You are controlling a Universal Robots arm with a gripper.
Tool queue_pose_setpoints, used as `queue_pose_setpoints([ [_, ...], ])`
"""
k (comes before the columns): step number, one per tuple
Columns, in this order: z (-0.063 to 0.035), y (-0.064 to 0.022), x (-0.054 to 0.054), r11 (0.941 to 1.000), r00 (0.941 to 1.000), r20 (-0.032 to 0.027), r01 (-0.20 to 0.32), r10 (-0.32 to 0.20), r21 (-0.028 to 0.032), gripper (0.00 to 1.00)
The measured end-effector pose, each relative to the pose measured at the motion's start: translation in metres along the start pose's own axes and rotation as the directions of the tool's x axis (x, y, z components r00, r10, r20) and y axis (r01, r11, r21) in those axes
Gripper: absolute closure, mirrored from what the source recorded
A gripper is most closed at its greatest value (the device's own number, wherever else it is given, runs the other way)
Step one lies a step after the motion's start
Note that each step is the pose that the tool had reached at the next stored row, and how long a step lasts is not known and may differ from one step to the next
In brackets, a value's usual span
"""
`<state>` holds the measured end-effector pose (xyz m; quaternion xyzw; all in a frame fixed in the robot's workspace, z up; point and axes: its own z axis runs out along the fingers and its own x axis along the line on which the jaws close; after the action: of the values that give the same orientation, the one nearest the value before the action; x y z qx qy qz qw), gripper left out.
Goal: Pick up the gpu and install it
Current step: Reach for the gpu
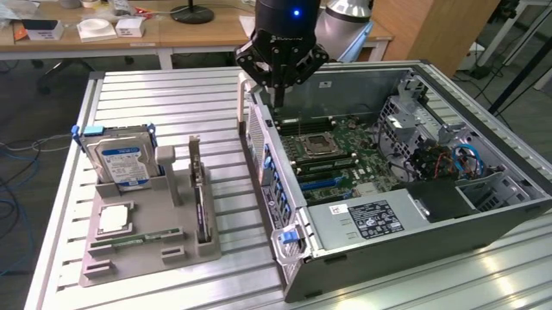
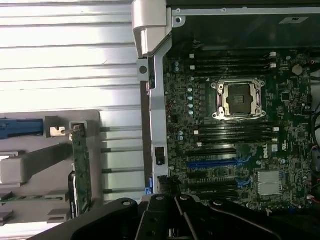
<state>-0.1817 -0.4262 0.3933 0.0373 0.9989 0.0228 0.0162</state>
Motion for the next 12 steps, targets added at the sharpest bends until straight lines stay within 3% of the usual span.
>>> queue_pose_setpoints([
  [12,-0.0003,-0.0033,0.0049,1.0000,1.0000,-0.0001,0.000,0.000,0.0001,0.89],
])
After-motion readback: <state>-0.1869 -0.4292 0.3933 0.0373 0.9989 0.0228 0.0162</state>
